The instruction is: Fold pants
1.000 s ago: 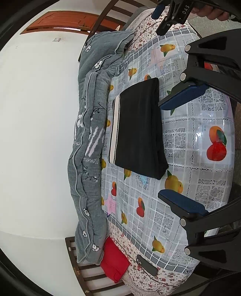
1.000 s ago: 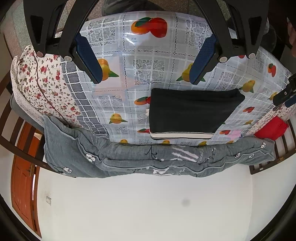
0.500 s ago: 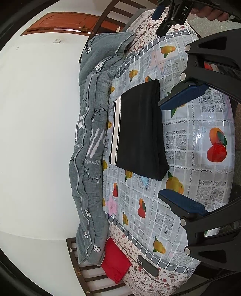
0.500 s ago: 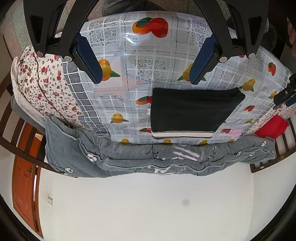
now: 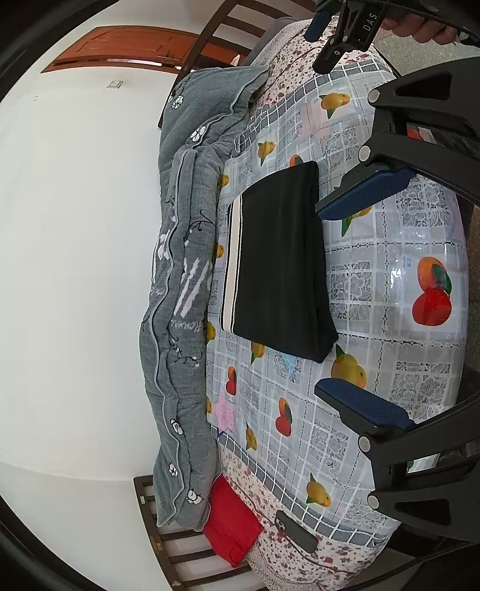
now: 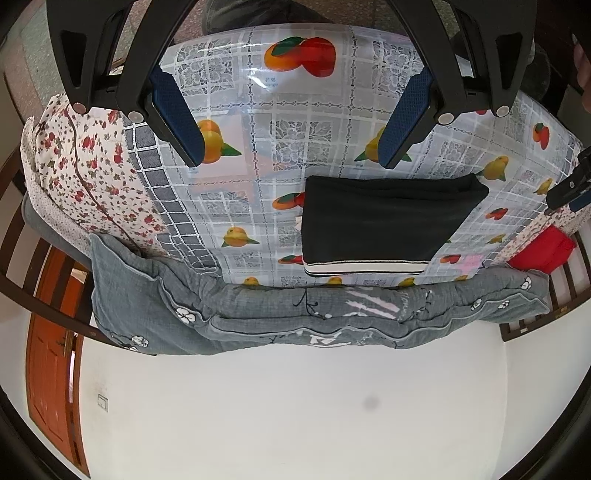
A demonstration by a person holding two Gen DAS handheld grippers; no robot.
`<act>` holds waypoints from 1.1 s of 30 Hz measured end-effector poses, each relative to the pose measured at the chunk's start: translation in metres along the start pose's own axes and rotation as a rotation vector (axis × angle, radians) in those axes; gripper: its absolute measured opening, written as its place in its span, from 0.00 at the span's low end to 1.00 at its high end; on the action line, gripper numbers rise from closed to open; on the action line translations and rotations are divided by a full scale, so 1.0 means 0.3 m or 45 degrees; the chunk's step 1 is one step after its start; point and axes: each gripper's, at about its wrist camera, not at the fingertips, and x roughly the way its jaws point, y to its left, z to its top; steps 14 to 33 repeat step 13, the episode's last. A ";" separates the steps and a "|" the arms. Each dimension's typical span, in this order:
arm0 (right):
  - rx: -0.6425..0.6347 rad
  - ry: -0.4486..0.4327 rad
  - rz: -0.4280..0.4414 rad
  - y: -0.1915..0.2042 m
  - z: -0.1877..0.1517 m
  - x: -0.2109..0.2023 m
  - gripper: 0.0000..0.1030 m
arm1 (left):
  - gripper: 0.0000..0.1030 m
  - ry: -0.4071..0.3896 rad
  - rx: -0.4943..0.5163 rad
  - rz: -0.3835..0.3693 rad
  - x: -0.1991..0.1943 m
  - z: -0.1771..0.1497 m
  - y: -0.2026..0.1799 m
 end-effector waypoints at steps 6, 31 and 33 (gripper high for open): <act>0.001 0.000 -0.003 0.004 -0.002 -0.001 0.91 | 0.84 0.001 -0.001 0.000 -0.001 0.000 0.001; 0.001 -0.001 -0.005 0.008 -0.004 -0.002 0.91 | 0.84 -0.002 -0.008 0.001 -0.007 0.002 0.004; 0.001 -0.001 -0.005 0.008 -0.004 -0.002 0.91 | 0.84 -0.002 -0.008 0.001 -0.007 0.002 0.004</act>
